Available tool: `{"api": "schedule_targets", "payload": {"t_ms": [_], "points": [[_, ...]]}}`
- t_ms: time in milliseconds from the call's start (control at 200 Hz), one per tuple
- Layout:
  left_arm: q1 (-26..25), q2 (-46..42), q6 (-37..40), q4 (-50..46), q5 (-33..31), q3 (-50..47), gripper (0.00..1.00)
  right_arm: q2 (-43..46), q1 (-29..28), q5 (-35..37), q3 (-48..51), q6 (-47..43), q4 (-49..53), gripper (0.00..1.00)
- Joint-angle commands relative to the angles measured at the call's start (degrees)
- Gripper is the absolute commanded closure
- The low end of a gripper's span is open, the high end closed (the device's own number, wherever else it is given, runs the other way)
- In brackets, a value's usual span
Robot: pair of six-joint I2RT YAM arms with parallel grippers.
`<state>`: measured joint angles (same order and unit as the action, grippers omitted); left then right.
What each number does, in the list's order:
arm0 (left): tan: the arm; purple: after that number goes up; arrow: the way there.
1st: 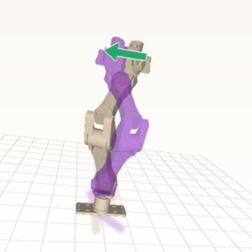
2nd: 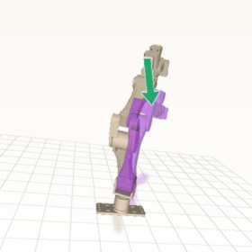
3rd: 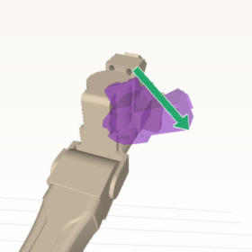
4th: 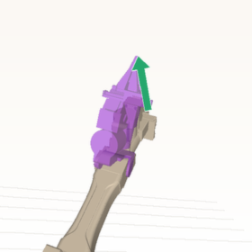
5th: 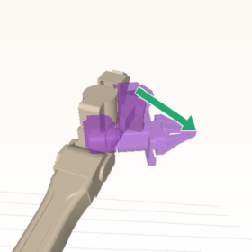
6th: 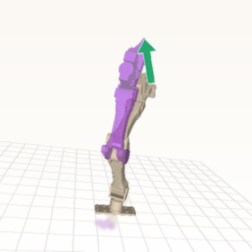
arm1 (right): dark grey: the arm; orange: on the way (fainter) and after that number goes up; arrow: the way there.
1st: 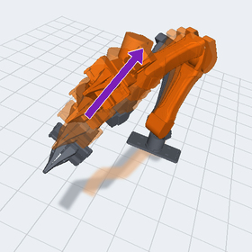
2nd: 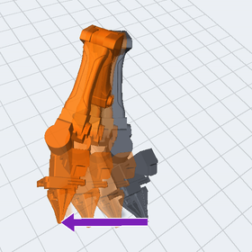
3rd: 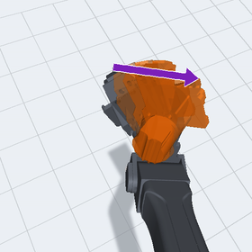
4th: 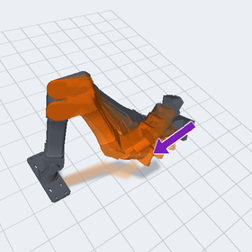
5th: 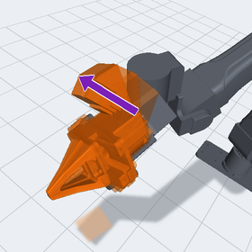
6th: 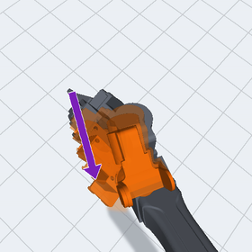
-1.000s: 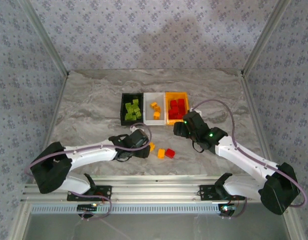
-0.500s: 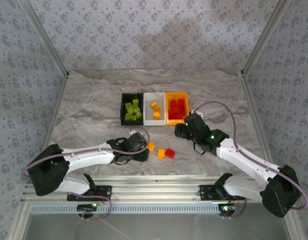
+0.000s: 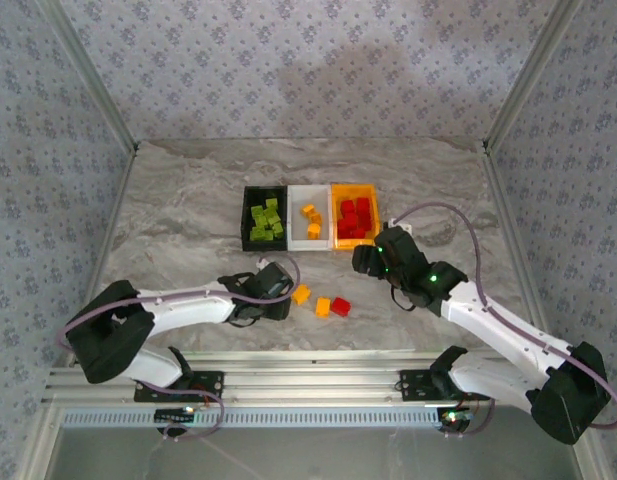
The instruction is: Sort the legos into containers by color
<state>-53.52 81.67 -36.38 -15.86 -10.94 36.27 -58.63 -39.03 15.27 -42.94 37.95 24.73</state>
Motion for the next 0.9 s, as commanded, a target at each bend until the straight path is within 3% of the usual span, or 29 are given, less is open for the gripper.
{"api": "schedule_targets", "payload": {"t_ms": [0,155,430,700,900], "points": [[0.32,0.79,1.50,1.44,0.96,2.37,0.54,1.38,0.33,1.52,0.33,0.59,1.82,0.18],[0.34,-0.97,1.58,-0.35,0.44,3.57,0.68,2.19,0.46,1.54,0.67,0.75,1.99,0.18],[1.39,-5.56,4.46,-7.11,-1.90,14.15,0.70,2.97,0.46,1.17,1.63,1.07,1.31,0.18],[9.89,11.21,9.35,-8.13,0.39,33.82,0.71,2.64,0.41,0.90,3.56,1.65,1.31,0.18],[12.76,23.96,10.77,-10.79,0.12,47.22,0.71,3.82,0.20,0.24,4.88,1.86,1.55,0.18]]}}
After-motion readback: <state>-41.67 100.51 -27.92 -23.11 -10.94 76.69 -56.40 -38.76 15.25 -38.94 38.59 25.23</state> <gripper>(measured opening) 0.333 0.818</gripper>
